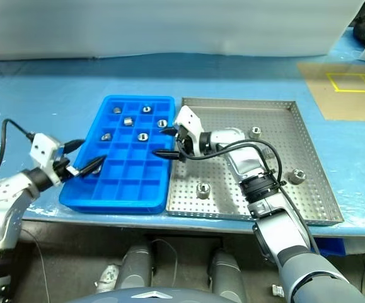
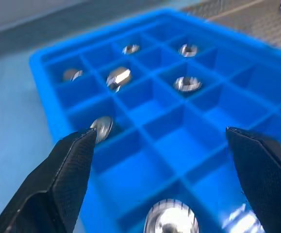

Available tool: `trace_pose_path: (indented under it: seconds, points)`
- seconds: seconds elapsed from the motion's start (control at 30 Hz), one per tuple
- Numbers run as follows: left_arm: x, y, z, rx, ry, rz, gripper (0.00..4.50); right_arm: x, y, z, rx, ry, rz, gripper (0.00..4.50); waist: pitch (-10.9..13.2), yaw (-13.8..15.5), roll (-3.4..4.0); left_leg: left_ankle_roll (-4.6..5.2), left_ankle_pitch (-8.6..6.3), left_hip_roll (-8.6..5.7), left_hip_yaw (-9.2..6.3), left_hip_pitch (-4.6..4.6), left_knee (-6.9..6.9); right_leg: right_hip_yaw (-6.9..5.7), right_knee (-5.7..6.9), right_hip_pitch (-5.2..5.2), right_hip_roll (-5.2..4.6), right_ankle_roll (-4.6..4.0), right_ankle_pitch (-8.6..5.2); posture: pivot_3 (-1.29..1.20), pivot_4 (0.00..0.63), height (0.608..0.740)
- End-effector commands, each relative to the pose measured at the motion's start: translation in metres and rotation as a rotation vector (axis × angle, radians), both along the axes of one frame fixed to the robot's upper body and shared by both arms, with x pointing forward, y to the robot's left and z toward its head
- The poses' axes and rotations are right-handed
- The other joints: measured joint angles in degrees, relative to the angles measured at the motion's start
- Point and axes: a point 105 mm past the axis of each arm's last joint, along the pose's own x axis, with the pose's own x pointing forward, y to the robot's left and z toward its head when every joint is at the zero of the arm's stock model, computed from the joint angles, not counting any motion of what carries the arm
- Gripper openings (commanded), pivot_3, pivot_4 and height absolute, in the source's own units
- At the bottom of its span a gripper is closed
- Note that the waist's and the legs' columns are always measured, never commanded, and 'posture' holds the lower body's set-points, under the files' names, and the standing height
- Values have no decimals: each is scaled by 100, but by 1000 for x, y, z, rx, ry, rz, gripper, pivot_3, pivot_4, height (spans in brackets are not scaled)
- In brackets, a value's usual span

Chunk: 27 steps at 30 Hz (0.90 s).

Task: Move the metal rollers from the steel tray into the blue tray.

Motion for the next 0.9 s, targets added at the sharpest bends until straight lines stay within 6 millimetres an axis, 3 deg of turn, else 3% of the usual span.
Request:
trace_pose_path:
  seconds: [0.03,0.1,0.23,0.3,0.4,0.5,0.73,0.9]
  points:
    - [15,-44,31,-25,-103,-180,4483,-4,-19,20,33,-42,-24,3865,0,30,-1,0,0,-2,0,0,2,-1,4,2,-3,0,0,9,150,740]
    - [29,-69,41,-54,-124,-287,4483,-8,-37,20,12,-39,-62,3865,-2,32,-1,-1,2,-2,2,0,12,2,13,6,-5,0,0,-49,150,740]
    - [41,-98,43,-62,-123,-414,4483,-12,-60,20,-13,-35,-131,3865,-6,-198,-6,-2,3,-5,8,12,34,18,21,17,-6,2,2,-173,150,740]
    - [44,-133,37,-51,-84,-580,4483,-18,-89,21,-32,-40,-238,3865,-7,-249,-5,-2,3,-3,11,14,32,21,22,12,-2,2,1,-251,150,740]
    - [41,-160,17,35,-24,-753,4483,-29,-114,21,-48,-39,-356,3865,-8,-347,-5,1,3,-4,14,12,26,28,13,12,2,4,0,-382,150,740]
    - [37,-171,-3,137,27,-877,4483,-41,-127,18,-56,-31,-437,3865,-9,-534,-5,13,-4,-5,24,15,26,45,1,13,6,4,0,-454,150,740]
    - [34,-200,-24,219,138,-1096,4483,-76,-144,10,-37,-1,-615,3865,-11,-818,-3,16,-6,0,36,35,28,76,-10,20,35,19,-6,-645,150,740]
    - [33,-205,-34,283,156,-1146,4483,-88,-149,5,-42,17,-683,3865,-13,-992,-3,42,-22,-10,48,38,38,101,-56,43,39,43,5,-688,150,740]
